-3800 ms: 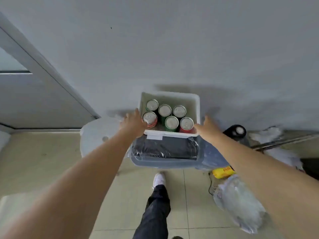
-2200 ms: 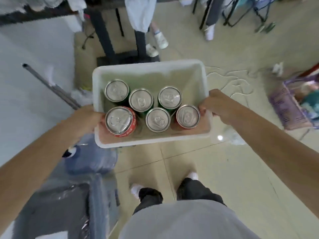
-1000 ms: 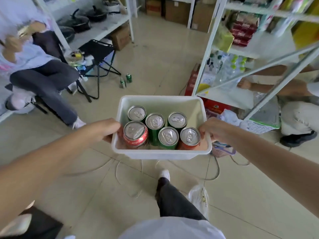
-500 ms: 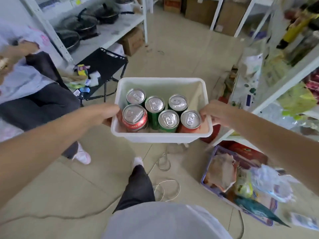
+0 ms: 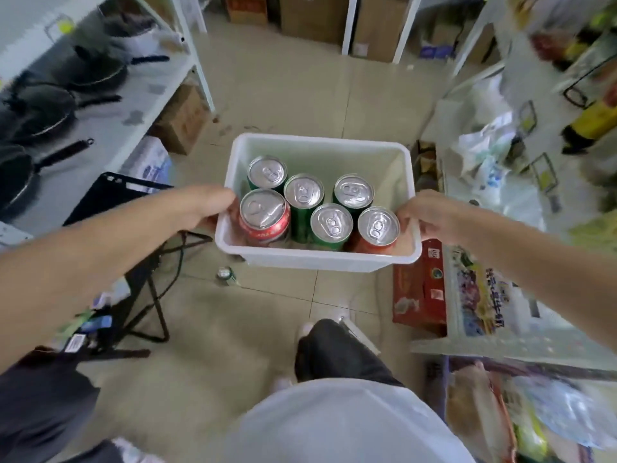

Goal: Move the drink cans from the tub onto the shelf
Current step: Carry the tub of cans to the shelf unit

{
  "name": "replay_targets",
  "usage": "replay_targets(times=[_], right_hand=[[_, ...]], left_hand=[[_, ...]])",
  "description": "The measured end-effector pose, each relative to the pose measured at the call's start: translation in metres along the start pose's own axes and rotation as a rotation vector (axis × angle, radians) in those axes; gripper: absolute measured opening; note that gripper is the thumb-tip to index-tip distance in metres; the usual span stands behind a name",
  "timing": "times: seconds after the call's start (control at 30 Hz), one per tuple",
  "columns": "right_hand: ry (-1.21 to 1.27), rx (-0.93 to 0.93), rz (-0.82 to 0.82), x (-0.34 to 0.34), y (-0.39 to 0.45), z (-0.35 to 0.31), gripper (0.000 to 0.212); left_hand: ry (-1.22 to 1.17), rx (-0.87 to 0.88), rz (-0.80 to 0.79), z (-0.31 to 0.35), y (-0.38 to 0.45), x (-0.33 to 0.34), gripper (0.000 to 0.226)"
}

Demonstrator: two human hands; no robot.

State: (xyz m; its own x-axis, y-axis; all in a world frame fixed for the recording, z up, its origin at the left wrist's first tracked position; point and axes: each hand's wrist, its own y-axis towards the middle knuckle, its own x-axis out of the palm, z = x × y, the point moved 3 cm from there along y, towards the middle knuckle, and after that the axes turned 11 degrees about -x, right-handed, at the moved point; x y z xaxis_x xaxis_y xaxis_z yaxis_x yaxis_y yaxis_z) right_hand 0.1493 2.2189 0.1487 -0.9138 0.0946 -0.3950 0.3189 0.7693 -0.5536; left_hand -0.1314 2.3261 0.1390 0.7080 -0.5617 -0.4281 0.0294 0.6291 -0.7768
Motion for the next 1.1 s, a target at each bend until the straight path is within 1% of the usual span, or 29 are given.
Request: replay_targets(times=[0.07,0.13,0.23,0.3,0.4,0.47,0.53,0.67,0.77,0.8,0.87,0.9,0.93,1.0,1.03,1.1], right_hand=[[0.004,0.013,0.024,-0.011,0.045,-0.023,0.019],[0.022,0.009,0.005,-0.025,0.094,-0.042,0.019],[0.020,-0.021,-0.010,-0.054,0.173,-0.084,0.013],[0.015,-0.029,-0.028,-0.072,0.216,-0.113,0.016],[0.040,-0.025,0.005,-0.100,0.280,-0.154,0.024],[0.042,-0.029,0.016,-0.117,0.324,-0.184,0.026],[0.045,-0.029,0.014,-0.132,0.372,-0.211,0.025],[-0.022,-0.014,-0.046,-0.153,0.472,-0.261,0.024],[-0.120,-0.060,-0.045,-0.166,0.550,-0.315,0.029],[-0.160,-0.081,-0.061,-0.168,0.573,-0.337,0.030],[-0.250,-0.129,-0.141,-0.166,0.620,-0.385,0.033],[-0.279,-0.171,-0.179,-0.164,0.643,-0.412,0.034],[-0.303,-0.218,-0.216,-0.160,0.666,-0.438,0.034],[-0.350,-0.302,-0.312,-0.141,0.702,-0.487,0.031],[-0.379,-0.341,-0.374,-0.128,0.716,-0.511,0.030],[-0.422,-0.410,-0.516,-0.098,0.747,-0.556,0.033]], left_hand=[[0.019,-0.001,-0.007,0.041,0.033,-0.012,0.025],[0.008,0.012,-0.041,0.083,0.070,-0.021,0.024],[0.025,0.008,-0.033,0.151,0.126,-0.046,0.021],[0.022,0.030,-0.043,0.199,0.156,-0.060,0.023],[0.032,0.014,-0.060,0.270,0.200,-0.077,0.023],[0.036,0.017,-0.060,0.310,0.229,-0.086,0.022],[0.015,0.044,-0.066,0.352,0.260,-0.095,0.027],[0.009,0.036,-0.045,0.428,0.331,-0.117,0.025],[-0.055,0.026,0.012,0.477,0.384,-0.141,0.022],[-0.084,0.022,0.045,0.489,0.399,-0.152,0.020],[-0.199,0.009,0.179,0.507,0.423,-0.181,0.016],[-0.256,-0.004,0.217,0.516,0.434,-0.196,0.019],[-0.289,-0.024,0.221,0.522,0.446,-0.208,0.025],[-0.343,-0.116,0.185,0.525,0.461,-0.228,0.024],[-0.393,-0.168,0.203,0.524,0.466,-0.239,0.023],[-0.519,-0.230,0.288,0.516,0.479,-0.266,0.023]])
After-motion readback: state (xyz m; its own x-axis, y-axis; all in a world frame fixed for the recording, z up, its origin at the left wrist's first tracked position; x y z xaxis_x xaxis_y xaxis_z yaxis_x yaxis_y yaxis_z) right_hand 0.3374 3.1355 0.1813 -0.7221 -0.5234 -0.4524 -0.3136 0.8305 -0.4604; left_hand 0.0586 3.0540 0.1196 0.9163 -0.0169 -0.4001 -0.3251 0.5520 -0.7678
